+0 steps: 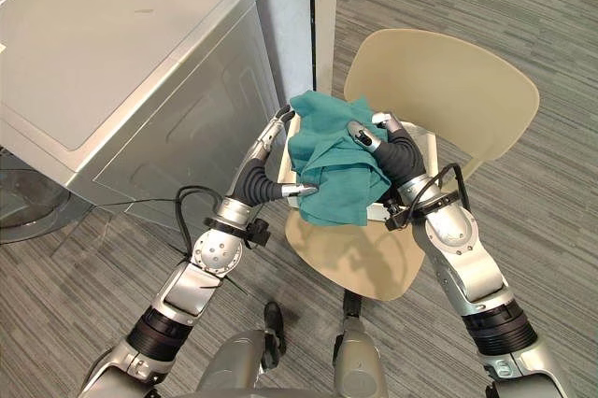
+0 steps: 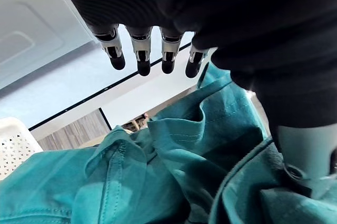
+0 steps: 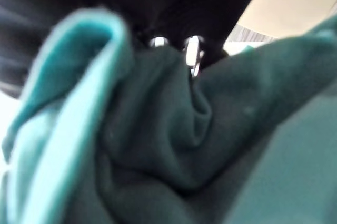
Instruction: Pick up the laundry basket with both hands and put the clothes into the washing machine.
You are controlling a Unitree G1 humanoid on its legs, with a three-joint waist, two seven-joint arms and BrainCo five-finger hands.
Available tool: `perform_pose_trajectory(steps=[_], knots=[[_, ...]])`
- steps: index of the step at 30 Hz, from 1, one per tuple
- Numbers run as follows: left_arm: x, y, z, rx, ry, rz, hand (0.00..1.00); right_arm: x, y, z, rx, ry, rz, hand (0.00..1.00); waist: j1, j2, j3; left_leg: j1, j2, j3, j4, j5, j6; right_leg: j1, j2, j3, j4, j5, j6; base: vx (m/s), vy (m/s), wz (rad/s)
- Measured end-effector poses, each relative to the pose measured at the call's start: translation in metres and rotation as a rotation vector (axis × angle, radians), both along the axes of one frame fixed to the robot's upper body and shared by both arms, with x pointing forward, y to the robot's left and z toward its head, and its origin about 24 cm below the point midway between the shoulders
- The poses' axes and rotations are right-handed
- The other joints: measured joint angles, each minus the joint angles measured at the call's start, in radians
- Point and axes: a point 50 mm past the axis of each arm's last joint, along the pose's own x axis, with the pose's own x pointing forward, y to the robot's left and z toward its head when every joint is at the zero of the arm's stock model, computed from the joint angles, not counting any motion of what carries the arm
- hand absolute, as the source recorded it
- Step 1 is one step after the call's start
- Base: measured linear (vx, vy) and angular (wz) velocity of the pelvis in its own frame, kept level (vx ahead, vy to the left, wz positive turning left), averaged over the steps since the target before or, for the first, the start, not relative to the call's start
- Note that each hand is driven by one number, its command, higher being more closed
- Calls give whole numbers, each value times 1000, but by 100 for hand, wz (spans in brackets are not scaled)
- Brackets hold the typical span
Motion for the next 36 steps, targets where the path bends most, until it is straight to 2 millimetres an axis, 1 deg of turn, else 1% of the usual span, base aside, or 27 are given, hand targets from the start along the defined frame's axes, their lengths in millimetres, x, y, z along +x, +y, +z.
perform_pose_trajectory(steps=[3,5,8,10,12,13,15,18,23,29,34,35,36], knots=[[-3,0,-9,22,50,-21,0,-1,1,2,-4,-8,4,100,0,0,0,1,0,8,0,-1,1,-3,0,9,0,0,1,-3,2,-8],[-6,-1,-18,39,112,-60,0,-3,2,6,-3,-24,12,100,0,0,0,1,1,16,0,-2,1,-7,0,14,0,1,3,-24,13,-9],[-8,-4,-24,75,159,-122,0,-7,6,11,-4,-44,50,100,-1,-1,0,-1,1,19,2,-2,2,-11,0,15,0,2,4,-8,4,-2],[-10,-9,-26,93,179,-185,0,-9,8,12,9,-44,80,100,-1,-1,0,-5,2,21,4,-3,2,-15,1,17,0,3,4,-9,5,-2],[-12,-19,-34,149,214,-292,0,-9,14,13,25,-27,131,100,-2,-2,0,-15,3,23,12,-5,5,-23,1,21,0,5,7,-16,8,-2],[-12,-21,-36,158,218,-314,0,-9,16,12,27,-15,152,100,-2,-3,-1,-17,4,26,14,-5,6,-26,2,26,0,6,9,-28,18,-12],[-9,-29,-40,201,223,-364,0,-12,29,5,20,44,250,100,-1,-6,-2,-29,8,42,24,-8,9,-38,3,38,-3,14,15,-24,17,-11],[0,-34,-40,252,212,-371,0,-18,43,-8,43,132,357,100,-2,-9,-2,-37,13,44,44,-18,12,-38,5,40,-5,18,14,-27,19,-5],[9,-40,-33,298,146,-340,0,-28,65,-15,37,197,512,100,-2,-14,-2,-43,16,43,55,-21,14,-38,6,40,-5,20,14,-39,12,0],[16,-39,-28,307,103,-292,0,-29,70,-16,59,231,553,100,3,-25,-4,-47,16,42,57,-21,14,-38,5,39,-5,21,13,-23,5,1],[18,-41,-24,252,101,-261,0,-29,70,-15,64,224,554,100,5,-27,-3,-48,16,42,57,-21,14,-38,5,38,-5,21,13,0,0,0],[19,-41,-22,221,108,-255,100,-29,69,-14,68,217,552,100,6,-27,-3,-48,16,42,56,-21,14,-38,5,38,-6,21,13,0,0,0],[21,-42,-19,185,113,-243,100,-29,69,-12,77,205,551,100,8,-28,-3,-48,16,42,56,-21,14,-38,5,38,-6,21,13,0,0,0]])
